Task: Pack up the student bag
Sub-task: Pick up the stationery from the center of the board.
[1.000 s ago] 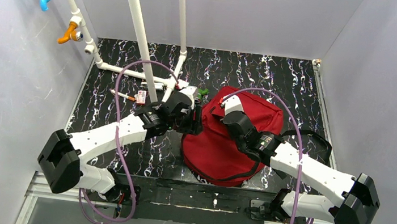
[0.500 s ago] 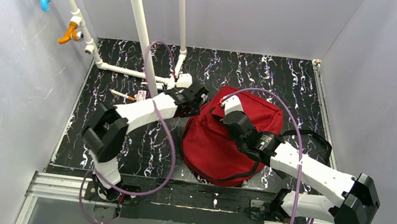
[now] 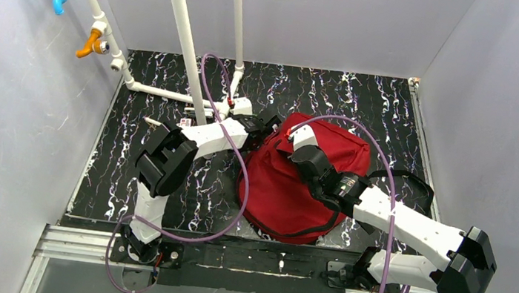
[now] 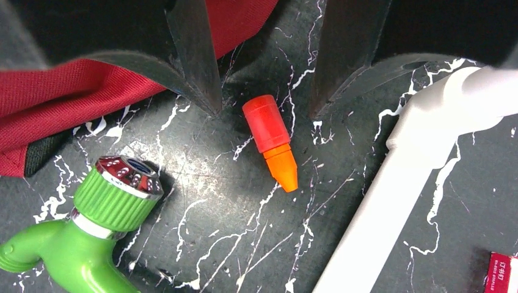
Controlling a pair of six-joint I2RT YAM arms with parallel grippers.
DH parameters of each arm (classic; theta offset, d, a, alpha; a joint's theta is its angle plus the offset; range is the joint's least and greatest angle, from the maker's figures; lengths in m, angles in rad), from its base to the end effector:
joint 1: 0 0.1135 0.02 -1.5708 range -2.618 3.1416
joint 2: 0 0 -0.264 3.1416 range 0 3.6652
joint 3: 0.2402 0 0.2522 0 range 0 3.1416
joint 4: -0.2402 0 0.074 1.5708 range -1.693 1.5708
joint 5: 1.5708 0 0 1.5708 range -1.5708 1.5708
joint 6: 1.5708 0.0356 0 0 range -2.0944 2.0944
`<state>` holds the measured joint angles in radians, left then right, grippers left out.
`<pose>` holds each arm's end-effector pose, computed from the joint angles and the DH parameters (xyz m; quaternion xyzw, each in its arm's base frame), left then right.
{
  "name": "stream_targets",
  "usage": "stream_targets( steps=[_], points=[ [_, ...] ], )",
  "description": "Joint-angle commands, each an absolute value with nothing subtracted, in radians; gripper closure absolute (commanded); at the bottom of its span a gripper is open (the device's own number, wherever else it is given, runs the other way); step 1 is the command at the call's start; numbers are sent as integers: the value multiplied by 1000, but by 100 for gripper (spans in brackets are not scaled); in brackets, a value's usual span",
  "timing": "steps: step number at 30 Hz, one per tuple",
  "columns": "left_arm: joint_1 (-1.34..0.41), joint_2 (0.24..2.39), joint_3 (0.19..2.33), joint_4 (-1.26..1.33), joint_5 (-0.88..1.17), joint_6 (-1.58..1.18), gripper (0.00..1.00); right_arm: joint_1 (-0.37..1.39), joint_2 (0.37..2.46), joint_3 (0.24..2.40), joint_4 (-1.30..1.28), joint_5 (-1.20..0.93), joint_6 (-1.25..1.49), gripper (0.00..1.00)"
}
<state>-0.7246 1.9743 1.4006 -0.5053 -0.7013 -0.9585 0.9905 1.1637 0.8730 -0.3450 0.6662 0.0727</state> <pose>0.3220 -0.2544 0.1845 -0.1893 0.8949 0.0515 0.4008 0.1551 0.1965 0.2826 -0.2416 0.8216 -0.0357 0.5151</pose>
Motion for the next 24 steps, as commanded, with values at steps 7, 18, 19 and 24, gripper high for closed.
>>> stream_targets(
  steps=[7, 18, 19, 24],
  points=[
    [-639, 2046, 1420, -468, -622, -960, 52, 1000, 1139, 896, -322, 668, 67, 99],
    [-642, 1933, 1342, -431, -480, -867, 92, 1000, 1158, 916, -330, 660, 69, 99],
    [-643, 1911, 1336, -432, -463, -852, 92, 1000, 1161, 915, -330, 664, 69, 99],
    [-644, 1736, 1305, -436, -355, -756, 92, 1000, 1170, 910, -327, 671, 77, 99]
  ],
)
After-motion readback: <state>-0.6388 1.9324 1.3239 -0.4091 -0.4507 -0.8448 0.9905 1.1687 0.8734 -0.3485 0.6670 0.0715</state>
